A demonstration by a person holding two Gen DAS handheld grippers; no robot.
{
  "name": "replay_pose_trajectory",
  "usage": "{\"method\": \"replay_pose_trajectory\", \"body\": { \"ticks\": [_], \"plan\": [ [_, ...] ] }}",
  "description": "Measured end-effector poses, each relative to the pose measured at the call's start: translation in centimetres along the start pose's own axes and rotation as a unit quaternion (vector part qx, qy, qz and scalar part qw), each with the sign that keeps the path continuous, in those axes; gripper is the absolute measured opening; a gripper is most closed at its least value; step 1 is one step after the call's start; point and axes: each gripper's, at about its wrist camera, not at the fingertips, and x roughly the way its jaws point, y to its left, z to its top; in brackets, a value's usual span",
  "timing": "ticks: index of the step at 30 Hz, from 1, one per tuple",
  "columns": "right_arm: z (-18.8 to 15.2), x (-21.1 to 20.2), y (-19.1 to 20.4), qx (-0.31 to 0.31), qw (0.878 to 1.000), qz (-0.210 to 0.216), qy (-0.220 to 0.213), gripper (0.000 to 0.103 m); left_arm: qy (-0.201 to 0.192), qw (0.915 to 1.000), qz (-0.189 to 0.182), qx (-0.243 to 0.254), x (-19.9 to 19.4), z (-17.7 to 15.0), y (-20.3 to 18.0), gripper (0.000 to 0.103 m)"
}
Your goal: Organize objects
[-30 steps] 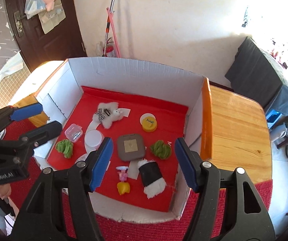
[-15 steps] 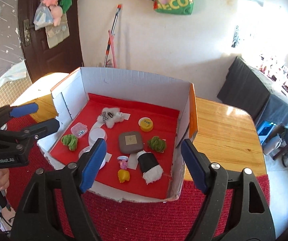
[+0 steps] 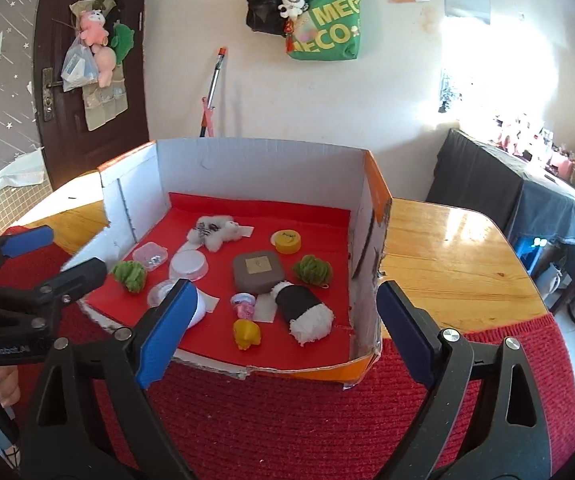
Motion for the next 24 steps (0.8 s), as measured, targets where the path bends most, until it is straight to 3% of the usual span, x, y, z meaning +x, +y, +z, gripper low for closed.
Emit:
{"method": "replay_pose_trajectory", "body": {
  "ticks": [14,24],
  "plan": [
    [-1.0,2.5,-1.0,0.019,1.000,-0.006,-0.004,0.092,-0.014,0.9993,0.032,0.010,1.8,-0.9,-0.2,0.103],
    [-1.1,3.2,-0.7,0.011,1.000,-0.007,0.012,0.092,0.001,0.9997,0.022,0.009,2.3,-1.0,-0.1,0.103]
  ]
}}
